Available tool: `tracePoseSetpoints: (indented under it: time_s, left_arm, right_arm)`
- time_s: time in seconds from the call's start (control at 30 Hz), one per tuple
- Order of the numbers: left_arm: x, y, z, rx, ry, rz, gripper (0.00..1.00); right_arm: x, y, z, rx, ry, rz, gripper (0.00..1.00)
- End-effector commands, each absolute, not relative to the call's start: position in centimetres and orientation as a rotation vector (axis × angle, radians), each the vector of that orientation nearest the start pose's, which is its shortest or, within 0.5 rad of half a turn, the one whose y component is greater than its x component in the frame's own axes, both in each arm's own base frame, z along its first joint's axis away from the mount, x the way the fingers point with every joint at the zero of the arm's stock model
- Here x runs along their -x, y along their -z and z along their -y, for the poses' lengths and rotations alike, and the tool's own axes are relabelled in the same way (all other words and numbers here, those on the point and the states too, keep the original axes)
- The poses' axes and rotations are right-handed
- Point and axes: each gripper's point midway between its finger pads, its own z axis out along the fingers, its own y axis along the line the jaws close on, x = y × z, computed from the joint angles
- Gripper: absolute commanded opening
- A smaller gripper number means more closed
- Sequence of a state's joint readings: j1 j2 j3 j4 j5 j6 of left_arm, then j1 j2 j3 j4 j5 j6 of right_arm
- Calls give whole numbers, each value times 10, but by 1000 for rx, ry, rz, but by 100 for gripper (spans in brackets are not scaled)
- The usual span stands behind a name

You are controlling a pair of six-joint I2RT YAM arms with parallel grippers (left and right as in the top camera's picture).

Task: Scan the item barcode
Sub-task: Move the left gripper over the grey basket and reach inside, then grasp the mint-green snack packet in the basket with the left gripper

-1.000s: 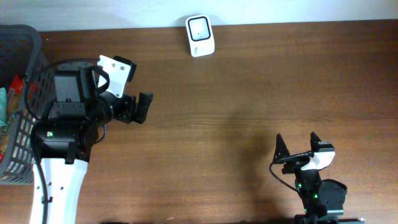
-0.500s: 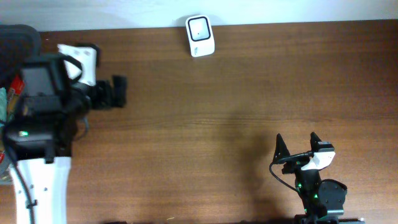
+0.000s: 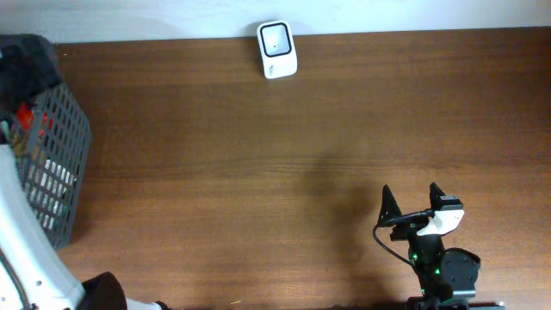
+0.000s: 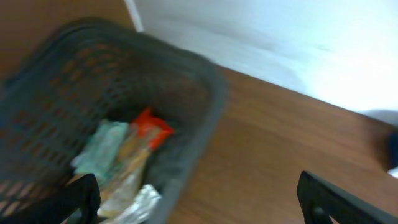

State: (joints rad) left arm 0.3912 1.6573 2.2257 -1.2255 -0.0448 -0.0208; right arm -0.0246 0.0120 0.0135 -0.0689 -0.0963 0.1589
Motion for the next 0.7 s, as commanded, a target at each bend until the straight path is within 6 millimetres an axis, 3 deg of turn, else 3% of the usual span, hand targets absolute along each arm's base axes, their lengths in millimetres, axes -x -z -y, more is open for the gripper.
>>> tracePoseSetpoints:
  time_s: [0.0, 0.1, 0.23, 0.4, 0.47, 0.57, 0.67]
  left_arm:
    - [-358, -416, -205, 620, -330, -2138, 99]
    - [-344, -399, -236, 750, -351, -2154, 99]
    - [-328, -354, -277, 896, -370, -2225, 99]
    - [-321, -288, -304, 973, -355, -2386, 99]
    - [-324, -259, -307, 914, -318, -2479, 98]
    - [-345, -239, -311, 610, -303, -2563, 99]
    - [-363, -228, -328, 479, -360, -2561, 95]
  right_arm:
    - [-246, -158, -9, -88, -182, -1640, 99]
    - [-246, -158, -9, -88, -182, -1640, 99]
    - [-246, -158, -9, -88, -182, -1640, 99]
    - [-246, -158, -9, -88, -182, -1640, 99]
    - [-246, -158, -9, -88, -182, -1640, 99]
    - [-246, -158, -9, -88, -182, -1640, 99]
    - [-246, -158, -9, -88, -182, -1640, 99]
